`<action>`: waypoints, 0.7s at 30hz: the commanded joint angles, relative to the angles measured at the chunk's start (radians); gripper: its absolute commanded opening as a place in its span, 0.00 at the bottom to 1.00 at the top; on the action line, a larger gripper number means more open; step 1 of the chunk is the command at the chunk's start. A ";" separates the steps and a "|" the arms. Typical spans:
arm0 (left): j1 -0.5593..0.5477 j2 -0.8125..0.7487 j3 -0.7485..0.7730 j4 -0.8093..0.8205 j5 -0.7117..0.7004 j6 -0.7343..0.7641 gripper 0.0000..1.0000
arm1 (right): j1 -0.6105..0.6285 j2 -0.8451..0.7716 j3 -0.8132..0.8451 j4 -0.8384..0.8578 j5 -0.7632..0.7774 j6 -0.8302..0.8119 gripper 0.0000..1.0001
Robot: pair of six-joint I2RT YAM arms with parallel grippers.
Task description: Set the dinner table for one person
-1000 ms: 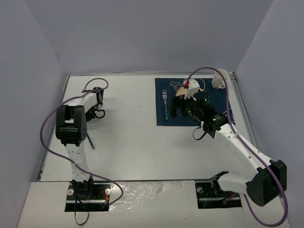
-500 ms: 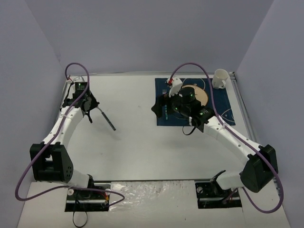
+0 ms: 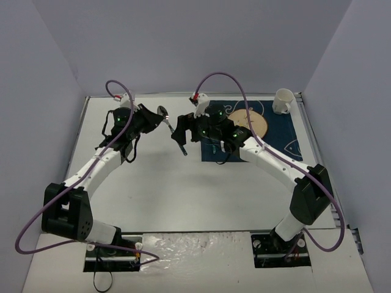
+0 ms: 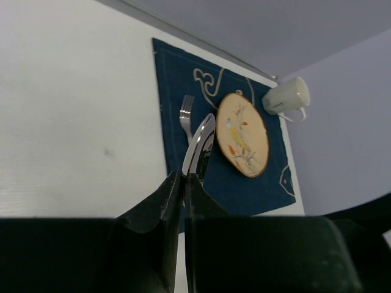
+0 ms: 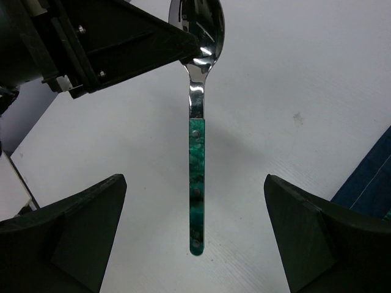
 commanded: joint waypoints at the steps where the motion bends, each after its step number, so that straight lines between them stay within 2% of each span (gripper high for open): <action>1: -0.026 -0.007 0.025 0.274 0.085 -0.042 0.00 | 0.018 0.021 0.074 0.002 0.035 0.017 0.90; 5: -0.054 0.009 0.034 0.290 0.111 -0.043 0.00 | 0.025 0.033 0.082 -0.027 0.097 0.002 0.84; 11: -0.078 0.015 0.034 0.302 0.116 -0.041 0.00 | 0.037 0.044 0.100 -0.059 0.159 -0.035 0.68; 13: -0.082 0.018 0.032 0.302 0.116 -0.041 0.00 | 0.043 0.041 0.103 -0.059 0.168 -0.048 0.60; 21: -0.100 0.024 0.035 0.310 0.113 -0.041 0.00 | 0.056 0.049 0.101 -0.059 0.182 -0.055 0.44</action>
